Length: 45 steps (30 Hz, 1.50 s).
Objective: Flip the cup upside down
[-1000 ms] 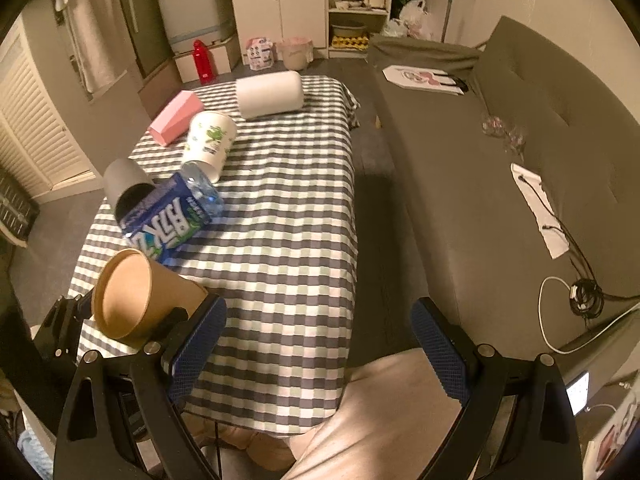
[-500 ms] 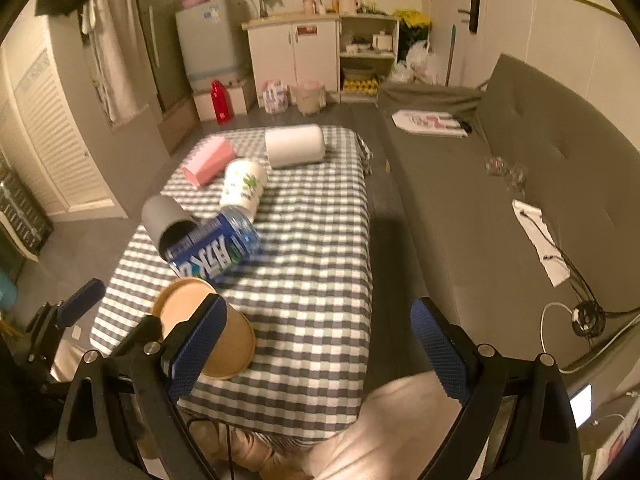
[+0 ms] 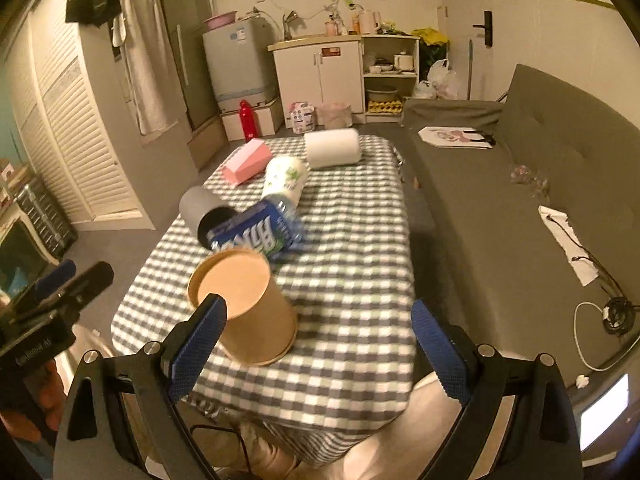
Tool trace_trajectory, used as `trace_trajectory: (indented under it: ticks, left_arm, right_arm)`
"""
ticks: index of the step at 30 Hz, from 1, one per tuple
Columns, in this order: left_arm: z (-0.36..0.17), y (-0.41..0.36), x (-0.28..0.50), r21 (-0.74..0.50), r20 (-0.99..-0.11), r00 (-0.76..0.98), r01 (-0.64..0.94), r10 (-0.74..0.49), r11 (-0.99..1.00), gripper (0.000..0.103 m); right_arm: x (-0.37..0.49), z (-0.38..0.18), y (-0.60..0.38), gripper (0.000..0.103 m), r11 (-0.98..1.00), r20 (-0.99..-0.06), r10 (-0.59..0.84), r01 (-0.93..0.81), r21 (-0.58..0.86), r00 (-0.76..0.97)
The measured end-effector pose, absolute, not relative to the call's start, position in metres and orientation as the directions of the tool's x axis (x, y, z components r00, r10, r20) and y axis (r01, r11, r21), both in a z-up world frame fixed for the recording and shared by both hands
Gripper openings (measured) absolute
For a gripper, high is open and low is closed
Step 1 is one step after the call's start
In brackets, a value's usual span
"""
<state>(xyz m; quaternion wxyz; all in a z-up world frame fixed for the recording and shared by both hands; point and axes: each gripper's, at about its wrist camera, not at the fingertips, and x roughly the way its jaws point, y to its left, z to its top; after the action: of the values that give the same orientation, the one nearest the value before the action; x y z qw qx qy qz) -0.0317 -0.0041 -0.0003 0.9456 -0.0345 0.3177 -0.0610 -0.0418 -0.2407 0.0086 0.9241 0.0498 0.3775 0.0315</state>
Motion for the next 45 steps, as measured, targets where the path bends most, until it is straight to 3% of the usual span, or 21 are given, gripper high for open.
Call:
trace_trajectory:
  ticks: [15, 45]
  left_arm:
    - [-0.027, -0.001, -0.04, -0.057, -0.636, 0.766, 0.069, -0.089, 0.996, 0.1]
    - [-0.03, 0.003, -0.039, -0.06, -0.643, 0.762, 0.048, -0.075, 0.997, 0.103]
  right_arm:
    - [-0.05, -0.023, -0.219, 0.103, 0.998, -0.695, 0.066, -0.05, 0.044, 0.716]
    - [-0.049, -0.027, -0.219, 0.103, 0.999, -0.711, 0.051, -0.04, 0.033, 0.701]
